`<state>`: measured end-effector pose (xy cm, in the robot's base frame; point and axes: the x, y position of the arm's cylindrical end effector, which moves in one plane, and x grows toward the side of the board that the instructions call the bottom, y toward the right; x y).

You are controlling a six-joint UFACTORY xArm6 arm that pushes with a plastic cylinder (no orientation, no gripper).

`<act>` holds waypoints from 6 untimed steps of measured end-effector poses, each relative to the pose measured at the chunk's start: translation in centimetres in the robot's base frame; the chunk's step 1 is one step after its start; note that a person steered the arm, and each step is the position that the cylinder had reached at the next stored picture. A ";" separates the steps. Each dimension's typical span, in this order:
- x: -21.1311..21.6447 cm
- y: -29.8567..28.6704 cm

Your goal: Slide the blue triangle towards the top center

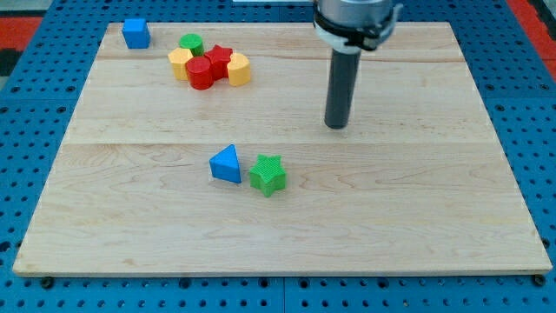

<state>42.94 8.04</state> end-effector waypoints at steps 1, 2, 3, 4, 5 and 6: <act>6.6 -0.9; 12.7 -2.9; 13.9 -13.0; 9.5 -16.7; 5.0 -16.4; 3.0 -14.7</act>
<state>45.94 -6.64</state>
